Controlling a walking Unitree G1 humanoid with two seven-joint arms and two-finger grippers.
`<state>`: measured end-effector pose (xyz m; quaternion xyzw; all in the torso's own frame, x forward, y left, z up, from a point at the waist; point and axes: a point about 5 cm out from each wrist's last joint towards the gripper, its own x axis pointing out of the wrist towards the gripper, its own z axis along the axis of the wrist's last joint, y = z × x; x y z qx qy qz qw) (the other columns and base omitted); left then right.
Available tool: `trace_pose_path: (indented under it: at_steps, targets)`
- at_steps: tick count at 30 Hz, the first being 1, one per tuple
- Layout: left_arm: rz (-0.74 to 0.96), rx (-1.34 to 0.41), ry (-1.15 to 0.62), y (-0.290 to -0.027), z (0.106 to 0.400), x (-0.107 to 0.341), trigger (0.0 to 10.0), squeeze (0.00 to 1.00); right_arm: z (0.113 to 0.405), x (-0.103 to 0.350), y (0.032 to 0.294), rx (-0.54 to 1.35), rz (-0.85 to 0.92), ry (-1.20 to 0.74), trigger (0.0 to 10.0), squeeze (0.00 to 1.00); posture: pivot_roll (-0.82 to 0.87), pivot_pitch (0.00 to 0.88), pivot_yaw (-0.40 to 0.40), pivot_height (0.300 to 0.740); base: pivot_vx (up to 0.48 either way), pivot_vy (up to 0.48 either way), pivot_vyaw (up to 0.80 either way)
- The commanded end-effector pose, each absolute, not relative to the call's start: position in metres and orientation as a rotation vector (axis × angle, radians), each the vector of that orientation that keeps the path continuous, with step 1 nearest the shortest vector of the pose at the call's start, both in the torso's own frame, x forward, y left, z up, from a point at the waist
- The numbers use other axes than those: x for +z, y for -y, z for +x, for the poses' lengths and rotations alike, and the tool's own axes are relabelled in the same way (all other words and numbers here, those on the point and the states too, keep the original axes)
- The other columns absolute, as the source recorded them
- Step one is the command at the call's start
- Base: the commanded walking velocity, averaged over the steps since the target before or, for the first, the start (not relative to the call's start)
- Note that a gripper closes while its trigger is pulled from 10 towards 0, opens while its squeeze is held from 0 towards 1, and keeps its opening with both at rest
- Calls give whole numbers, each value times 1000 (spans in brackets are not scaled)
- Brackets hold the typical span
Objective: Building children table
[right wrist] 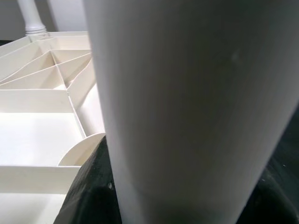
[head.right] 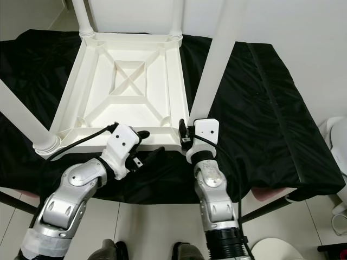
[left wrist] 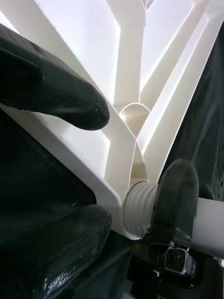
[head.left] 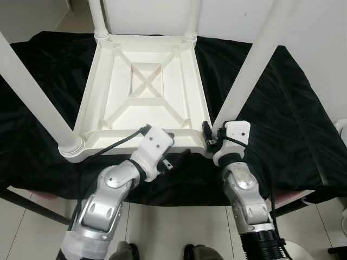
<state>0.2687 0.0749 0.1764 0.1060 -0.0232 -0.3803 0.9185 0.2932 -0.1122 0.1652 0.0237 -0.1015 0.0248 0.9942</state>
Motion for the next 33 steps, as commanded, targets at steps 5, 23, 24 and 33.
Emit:
trace_pose_path:
  at_steps: [5, 23, 24, 33]
  targets:
    - [191, -385, 36, -91, 281, 176, 10000, 0, 288, 163, 106, 39, 53, 187, 10000, 0, -107, 145, -4, 740, 0, 0, 0]
    - [163, -266, 0, -102, 287, 184, 10000, 0, 297, 179, 109, 187, 49, 239, 10000, 0, -86, 135, -61, 740, 0, 0, 0]
    - [160, -273, -2, -103, 288, 185, 10000, 0, 298, 180, 110, 203, 48, 234, 10000, 0, -86, 135, -61, 740, 0, 0, 0]
    - [189, -337, 6, -97, 293, 189, 10000, 0, 313, 179, 147, 381, -40, 231, 10000, 0, -111, 94, -9, 740, 0, 0, 0]
